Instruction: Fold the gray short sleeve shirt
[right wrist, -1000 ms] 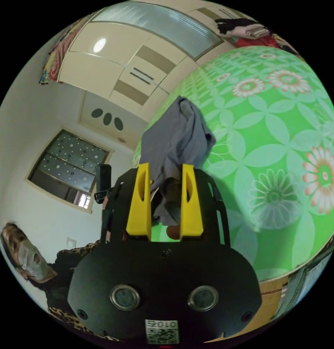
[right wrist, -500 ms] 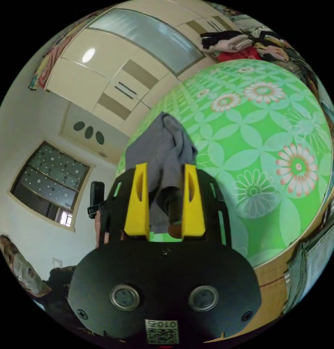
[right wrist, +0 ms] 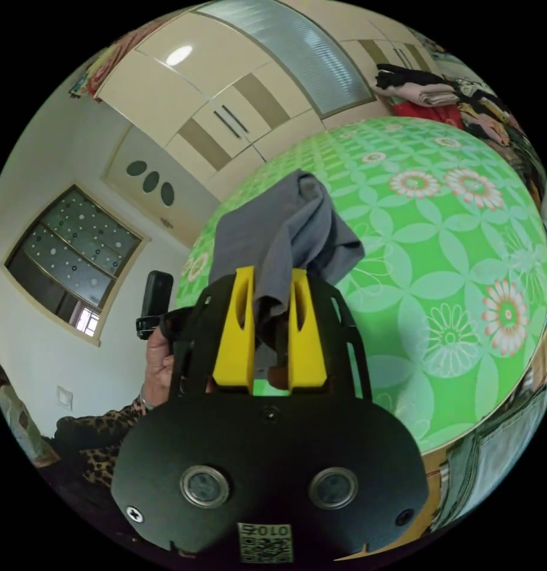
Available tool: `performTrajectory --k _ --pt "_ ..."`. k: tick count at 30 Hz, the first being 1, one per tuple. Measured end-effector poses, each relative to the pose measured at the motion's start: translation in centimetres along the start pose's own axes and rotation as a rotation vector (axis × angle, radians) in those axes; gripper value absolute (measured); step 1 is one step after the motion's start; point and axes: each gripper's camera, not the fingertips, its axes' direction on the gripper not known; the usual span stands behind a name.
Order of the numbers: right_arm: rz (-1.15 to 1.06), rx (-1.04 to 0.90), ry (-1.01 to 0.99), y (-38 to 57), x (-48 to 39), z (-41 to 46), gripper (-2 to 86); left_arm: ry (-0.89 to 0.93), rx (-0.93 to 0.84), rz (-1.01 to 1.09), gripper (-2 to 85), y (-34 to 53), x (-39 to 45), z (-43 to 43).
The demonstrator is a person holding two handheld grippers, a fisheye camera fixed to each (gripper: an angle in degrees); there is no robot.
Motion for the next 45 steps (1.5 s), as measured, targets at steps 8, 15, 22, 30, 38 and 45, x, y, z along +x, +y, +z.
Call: performTrajectory --k 8,15,22,30,38,45 --pt "0.014 -0.015 0.206 -1.2 -2.4 1.1 4.2 0.063 0.042 0.003 -0.1 2.8 -0.5 -2.5" --pt "-0.194 0.046 -0.14 -3.7 -12.2 1.5 4.0 0.101 0.233 0.015 -0.1 7.3 -1.3 -10.8" --pt "-0.495 -0.308 -0.357 -2.4 -25.7 15.1 4.8 0.042 0.64 -0.191 -0.2 17.1 -7.0 -23.5" --pt "-0.458 -0.511 -0.575 -0.4 -25.7 22.2 8.3 0.021 0.701 -0.299 -0.2 22.2 -10.8 -26.7" --pt "-0.267 -0.178 -0.225 -4.1 -16.7 10.9 9.6 0.059 0.691 -0.289 -0.2 22.1 -11.3 -25.7" --pt "-0.256 -0.213 0.163 -6.1 -15.0 10.6 15.2 0.029 0.716 -0.296 -0.2 23.4 -11.7 -27.1"
